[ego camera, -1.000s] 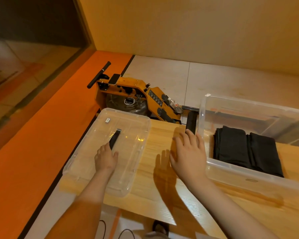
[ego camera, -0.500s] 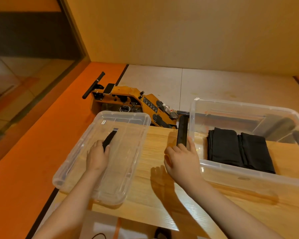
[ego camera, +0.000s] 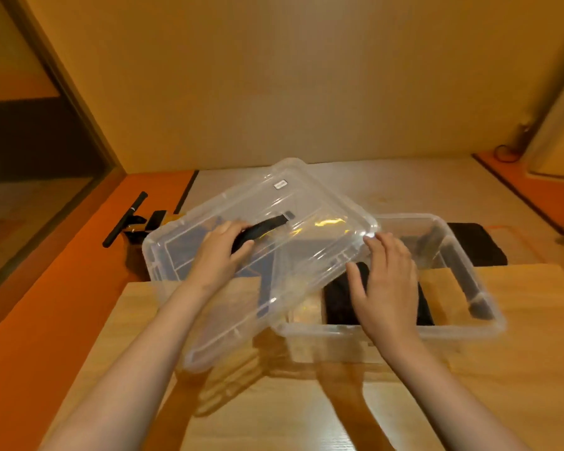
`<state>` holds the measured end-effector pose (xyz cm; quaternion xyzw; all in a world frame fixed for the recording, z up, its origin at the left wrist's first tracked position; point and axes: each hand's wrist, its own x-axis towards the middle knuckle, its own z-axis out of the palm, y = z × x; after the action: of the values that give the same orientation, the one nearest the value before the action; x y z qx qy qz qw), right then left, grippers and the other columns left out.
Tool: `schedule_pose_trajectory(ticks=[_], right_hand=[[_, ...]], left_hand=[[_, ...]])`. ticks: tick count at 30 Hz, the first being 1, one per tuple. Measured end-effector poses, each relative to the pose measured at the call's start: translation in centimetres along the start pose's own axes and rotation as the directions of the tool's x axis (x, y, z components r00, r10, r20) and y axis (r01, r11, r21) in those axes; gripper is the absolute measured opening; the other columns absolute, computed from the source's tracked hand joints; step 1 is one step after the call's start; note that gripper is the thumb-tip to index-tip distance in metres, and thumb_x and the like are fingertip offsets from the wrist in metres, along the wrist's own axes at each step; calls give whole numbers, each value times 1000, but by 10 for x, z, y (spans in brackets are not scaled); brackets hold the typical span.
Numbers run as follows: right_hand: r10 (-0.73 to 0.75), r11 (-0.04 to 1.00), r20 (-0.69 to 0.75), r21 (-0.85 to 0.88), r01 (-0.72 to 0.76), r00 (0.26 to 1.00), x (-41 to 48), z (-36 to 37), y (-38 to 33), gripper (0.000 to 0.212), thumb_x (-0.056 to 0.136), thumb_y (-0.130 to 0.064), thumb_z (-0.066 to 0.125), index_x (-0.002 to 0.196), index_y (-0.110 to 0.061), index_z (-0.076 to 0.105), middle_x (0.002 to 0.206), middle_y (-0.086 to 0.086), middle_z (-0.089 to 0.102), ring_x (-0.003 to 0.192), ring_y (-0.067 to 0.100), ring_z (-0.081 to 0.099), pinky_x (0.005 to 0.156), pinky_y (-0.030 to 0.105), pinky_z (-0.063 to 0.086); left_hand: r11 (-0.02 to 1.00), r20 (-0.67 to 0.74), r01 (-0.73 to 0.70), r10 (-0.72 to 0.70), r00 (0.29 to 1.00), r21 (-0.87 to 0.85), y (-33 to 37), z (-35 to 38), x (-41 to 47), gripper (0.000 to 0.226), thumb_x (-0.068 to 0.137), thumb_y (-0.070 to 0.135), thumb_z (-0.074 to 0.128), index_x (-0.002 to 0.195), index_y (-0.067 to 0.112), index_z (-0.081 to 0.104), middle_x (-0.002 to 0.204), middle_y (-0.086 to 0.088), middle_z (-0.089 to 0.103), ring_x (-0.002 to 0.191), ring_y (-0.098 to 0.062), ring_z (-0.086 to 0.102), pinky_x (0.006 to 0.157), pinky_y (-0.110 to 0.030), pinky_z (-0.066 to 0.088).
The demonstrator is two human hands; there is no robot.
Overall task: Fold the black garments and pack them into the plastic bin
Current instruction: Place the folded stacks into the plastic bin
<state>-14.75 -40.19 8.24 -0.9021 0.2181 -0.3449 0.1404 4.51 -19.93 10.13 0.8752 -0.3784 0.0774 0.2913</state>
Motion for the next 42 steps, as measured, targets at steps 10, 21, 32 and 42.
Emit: schedule_pose_trajectory(ticks=[10, 21, 32, 42], right_hand=[[434, 895, 143, -182, -407, 890, 13, -50, 149, 44, 94, -37, 49, 126, -7, 56, 120, 14, 61, 114, 32, 53, 96, 45, 40], [525, 851, 227, -127, -509, 821, -9, -77, 172, 27, 96, -24, 49, 119, -11, 50, 113, 7, 60, 87, 26, 59, 56, 30, 34], [512, 857, 233, -76, -510, 826, -25, -67, 171, 14, 95, -17, 46, 107, -11, 44, 91, 3, 56, 69, 24, 53, 52, 32, 34], [514, 856, 279, -229, -464, 811, 13, -59, 185, 53, 94, -46, 49, 131, -9, 44, 128, 13, 53, 117, 30, 48, 87, 42, 46]], left_hand=[[973, 325, -168, 212, 922, -156, 102, 113, 54, 56, 85, 51, 42, 122, 14, 63, 108, -3, 64, 102, -20, 55, 89, -37, 43], [971, 365, -200, 235, 901, -131, 135, 141, 60, 54, 93, 48, 37, 134, 17, 55, 102, 1, 54, 102, -20, 49, 88, -31, 39], [979, 357, -187, 205, 911, -85, 130, 142, 50, 61, 92, 53, 28, 136, 18, 53, 110, -2, 56, 106, -18, 46, 92, -34, 39], [988, -39, 154, -155, 987, -12, 86, 86, 35, 39, 100, 19, 47, 139, 15, 47, 140, -3, 48, 133, -16, 37, 110, -34, 30]])
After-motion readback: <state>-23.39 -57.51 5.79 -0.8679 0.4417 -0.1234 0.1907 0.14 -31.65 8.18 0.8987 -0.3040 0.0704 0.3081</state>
